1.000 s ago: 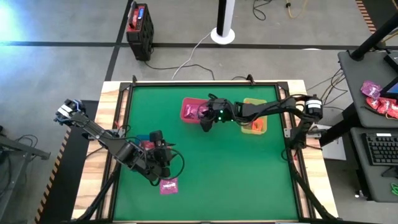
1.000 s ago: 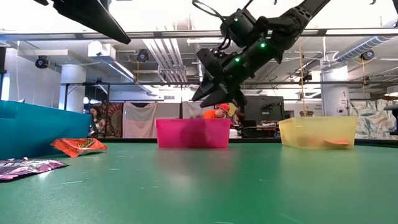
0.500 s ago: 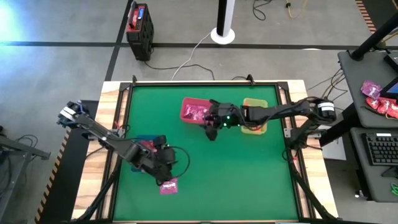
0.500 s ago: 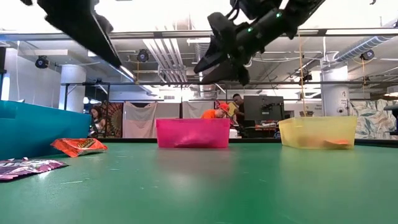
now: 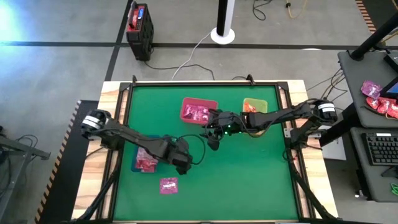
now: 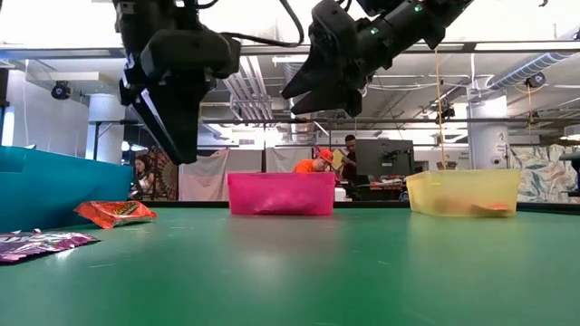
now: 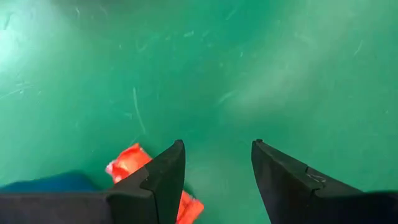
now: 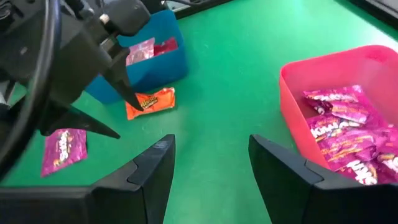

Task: Sort candy by brand, put in halloween buckets
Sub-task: Put the orange chocolate into the yellow bin

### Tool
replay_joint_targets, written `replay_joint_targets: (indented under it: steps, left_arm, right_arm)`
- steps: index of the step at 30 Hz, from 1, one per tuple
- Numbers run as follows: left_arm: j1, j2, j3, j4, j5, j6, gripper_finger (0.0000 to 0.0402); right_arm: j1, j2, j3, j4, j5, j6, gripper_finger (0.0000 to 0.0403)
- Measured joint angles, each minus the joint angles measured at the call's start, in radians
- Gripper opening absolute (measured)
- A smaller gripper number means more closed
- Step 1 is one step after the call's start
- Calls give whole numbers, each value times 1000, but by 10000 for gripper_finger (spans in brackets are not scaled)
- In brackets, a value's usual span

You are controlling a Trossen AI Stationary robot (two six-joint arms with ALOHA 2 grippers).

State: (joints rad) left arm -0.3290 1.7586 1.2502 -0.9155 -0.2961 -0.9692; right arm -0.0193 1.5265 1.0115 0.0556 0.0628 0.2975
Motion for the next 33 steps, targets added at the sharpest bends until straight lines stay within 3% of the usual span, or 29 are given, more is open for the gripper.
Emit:
replay_joint_targets:
  steps: [6,11,24,33]
  left_arm:
    - [4,112,154,-170,16,-2,168]
    - [2,170,218,-210,74,-29,168]
    - [-6,254,246,-271,99,-198,171]
    - [0,264,245,-333,47,-328,205]
  right_arm:
    - [0,0,-1,1,0,-51,199]
    - [2,0,-3,1,-1,-67,199]
    - [2,1,-24,4,-2,-94,199]
    - [2,1,-24,10,-2,-89,199]
